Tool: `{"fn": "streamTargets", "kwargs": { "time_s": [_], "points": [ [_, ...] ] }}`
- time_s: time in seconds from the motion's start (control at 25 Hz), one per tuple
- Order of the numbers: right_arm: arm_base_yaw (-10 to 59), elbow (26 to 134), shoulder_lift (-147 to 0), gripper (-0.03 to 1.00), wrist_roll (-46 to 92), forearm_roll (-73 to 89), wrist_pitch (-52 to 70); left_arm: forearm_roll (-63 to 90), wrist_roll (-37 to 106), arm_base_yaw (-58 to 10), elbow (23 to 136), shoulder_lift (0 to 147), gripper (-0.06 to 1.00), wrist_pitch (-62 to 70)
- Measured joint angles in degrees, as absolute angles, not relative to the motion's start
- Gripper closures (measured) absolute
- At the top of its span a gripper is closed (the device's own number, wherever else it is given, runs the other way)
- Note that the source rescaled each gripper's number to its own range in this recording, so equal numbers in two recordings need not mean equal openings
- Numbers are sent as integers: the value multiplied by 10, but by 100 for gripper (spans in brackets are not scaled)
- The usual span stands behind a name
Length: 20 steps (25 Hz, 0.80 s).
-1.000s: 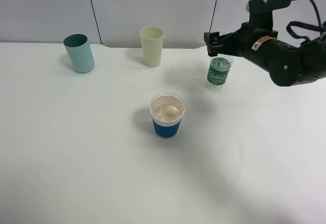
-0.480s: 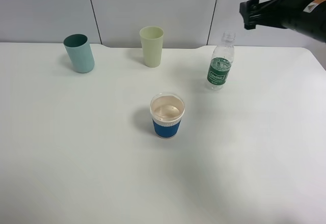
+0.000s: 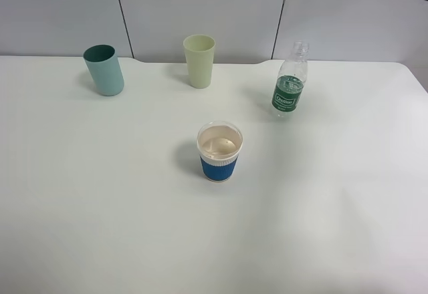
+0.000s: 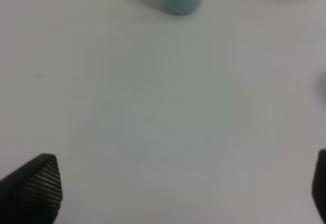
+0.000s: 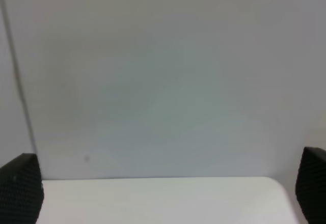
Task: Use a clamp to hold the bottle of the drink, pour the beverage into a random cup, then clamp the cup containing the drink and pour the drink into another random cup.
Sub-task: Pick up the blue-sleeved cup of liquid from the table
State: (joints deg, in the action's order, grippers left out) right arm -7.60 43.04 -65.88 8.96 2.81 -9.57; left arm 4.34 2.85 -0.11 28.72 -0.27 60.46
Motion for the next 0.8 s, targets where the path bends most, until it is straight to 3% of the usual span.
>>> {"fn": "streamTargets", "kwargs": {
  "time_s": [0.16,0.36,0.8],
  "points": [
    [-123,430,-592,-2,57,5,-45,43,28,-1,287,-3,-6,605],
    [-132,430,-500,-2,34,0,36,43,28,-1,287,-3,-6,605],
    [-132,429,-301,-3,30,-16,349,43,28,-1,287,-3,-6,605]
  ]
}}
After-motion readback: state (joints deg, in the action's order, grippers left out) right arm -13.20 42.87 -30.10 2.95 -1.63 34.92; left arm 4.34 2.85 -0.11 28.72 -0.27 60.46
